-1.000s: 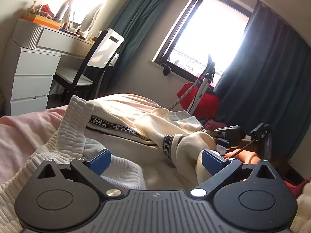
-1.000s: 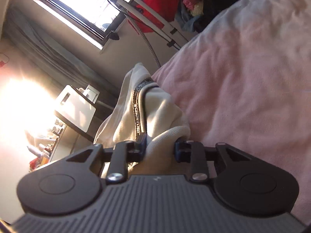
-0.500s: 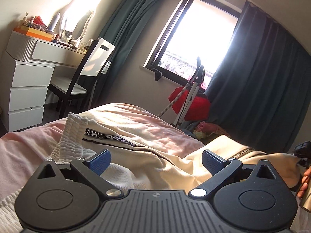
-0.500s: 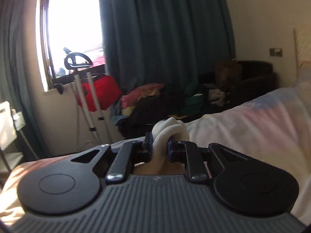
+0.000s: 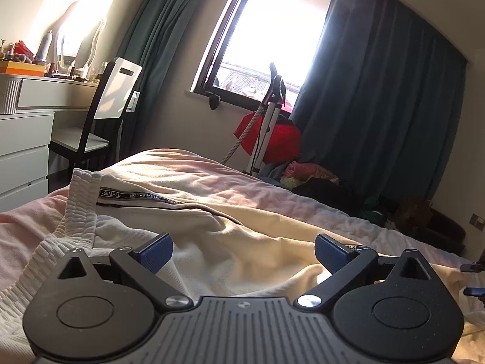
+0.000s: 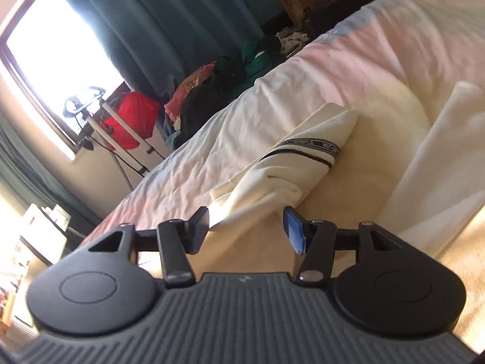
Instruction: Fold clothes
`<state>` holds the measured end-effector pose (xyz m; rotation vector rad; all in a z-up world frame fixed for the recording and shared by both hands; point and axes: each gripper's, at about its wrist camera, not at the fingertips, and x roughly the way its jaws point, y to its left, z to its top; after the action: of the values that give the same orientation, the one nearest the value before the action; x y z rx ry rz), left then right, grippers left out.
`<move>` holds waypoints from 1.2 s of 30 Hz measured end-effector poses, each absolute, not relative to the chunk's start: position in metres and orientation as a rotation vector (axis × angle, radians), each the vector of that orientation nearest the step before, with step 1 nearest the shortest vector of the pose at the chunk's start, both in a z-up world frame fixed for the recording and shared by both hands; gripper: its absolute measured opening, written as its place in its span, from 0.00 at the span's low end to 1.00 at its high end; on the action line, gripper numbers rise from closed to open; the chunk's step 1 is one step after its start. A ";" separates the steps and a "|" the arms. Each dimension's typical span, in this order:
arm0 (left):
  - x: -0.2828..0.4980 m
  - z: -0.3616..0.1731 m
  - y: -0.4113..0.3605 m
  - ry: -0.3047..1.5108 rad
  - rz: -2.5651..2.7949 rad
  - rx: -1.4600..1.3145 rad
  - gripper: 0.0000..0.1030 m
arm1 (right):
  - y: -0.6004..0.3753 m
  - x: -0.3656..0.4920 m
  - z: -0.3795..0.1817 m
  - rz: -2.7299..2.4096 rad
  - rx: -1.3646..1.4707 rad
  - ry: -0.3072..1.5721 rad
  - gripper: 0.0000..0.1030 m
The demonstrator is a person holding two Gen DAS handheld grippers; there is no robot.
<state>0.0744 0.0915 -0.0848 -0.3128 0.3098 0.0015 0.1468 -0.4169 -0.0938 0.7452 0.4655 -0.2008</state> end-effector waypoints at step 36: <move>0.096 -0.115 0.041 0.376 -0.018 -0.206 0.98 | -0.469 0.191 -0.116 -0.240 0.825 0.187 0.09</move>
<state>0.0962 0.0405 -0.1149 -0.2065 0.3758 -0.0176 0.1910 -0.4692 -0.1156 0.8248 0.1870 -0.2396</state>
